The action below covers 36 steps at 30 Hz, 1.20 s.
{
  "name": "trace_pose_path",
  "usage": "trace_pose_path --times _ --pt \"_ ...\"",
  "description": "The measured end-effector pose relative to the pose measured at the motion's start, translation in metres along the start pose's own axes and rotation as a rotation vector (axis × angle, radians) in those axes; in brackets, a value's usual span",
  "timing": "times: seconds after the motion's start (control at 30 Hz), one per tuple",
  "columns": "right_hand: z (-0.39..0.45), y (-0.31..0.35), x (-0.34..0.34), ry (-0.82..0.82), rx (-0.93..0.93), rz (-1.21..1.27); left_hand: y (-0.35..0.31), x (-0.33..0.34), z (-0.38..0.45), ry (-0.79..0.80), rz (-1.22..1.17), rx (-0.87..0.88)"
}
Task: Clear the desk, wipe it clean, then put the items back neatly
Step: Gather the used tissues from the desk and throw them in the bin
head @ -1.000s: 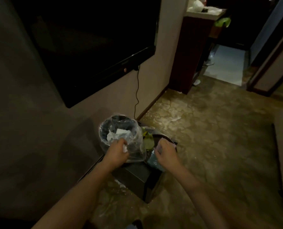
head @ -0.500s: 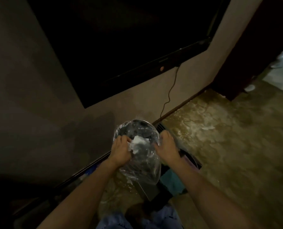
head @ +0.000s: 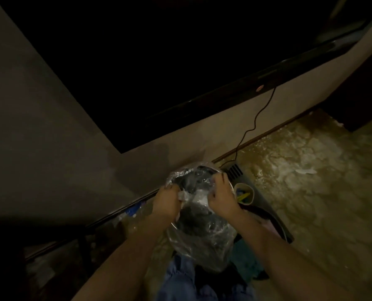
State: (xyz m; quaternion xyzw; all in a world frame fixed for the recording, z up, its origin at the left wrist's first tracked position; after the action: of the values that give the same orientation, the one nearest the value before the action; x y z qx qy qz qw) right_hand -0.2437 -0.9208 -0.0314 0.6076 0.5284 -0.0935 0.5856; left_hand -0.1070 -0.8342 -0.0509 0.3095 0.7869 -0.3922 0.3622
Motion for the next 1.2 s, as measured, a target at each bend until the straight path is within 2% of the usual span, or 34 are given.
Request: trace_pose_path --times 0.3,0.4,0.53,0.67,0.73,0.87,1.03,1.2 --pt "0.011 -0.033 0.067 0.113 0.108 -0.106 0.013 0.031 0.026 0.211 0.024 0.044" --pt "0.013 -0.041 0.071 0.15 0.161 -0.093 0.005 0.043 0.027 0.291 -0.025 0.096" --pt "0.008 -0.04 0.06 0.191 0.118 -0.056 -0.003 0.048 0.022 0.391 0.079 0.174" --pt "-0.003 -0.023 0.021 0.137 -0.052 -0.116 -0.008 0.017 0.022 0.257 0.234 0.23" --pt "-0.008 -0.015 -0.002 0.088 -0.121 -0.124 -0.015 -0.005 0.016 0.159 0.234 0.211" --pt "-0.025 0.004 -0.033 0.105 -0.224 -0.256 -0.028 -0.037 -0.016 0.039 0.319 0.151" --pt "-0.078 0.016 -0.045 0.171 -0.357 -0.437 -0.036 -0.031 -0.088 0.002 0.396 0.04" --pt "-0.135 0.035 -0.042 0.202 -0.45 -0.51 -0.04 -0.021 -0.169 -0.106 0.282 -0.033"
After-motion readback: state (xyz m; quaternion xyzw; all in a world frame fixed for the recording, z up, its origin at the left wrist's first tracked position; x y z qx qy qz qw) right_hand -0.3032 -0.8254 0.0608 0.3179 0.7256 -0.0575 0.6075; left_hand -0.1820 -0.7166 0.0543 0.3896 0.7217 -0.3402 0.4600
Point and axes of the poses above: each hand's wrist, its own z-axis towards the middle knuckle, its own x-axis out of the palm, y = z × x, the point moved 7 cm from there along z, towards the middle knuckle, and after that the axes turned 6 degrees about x, right-handed, at the moved point
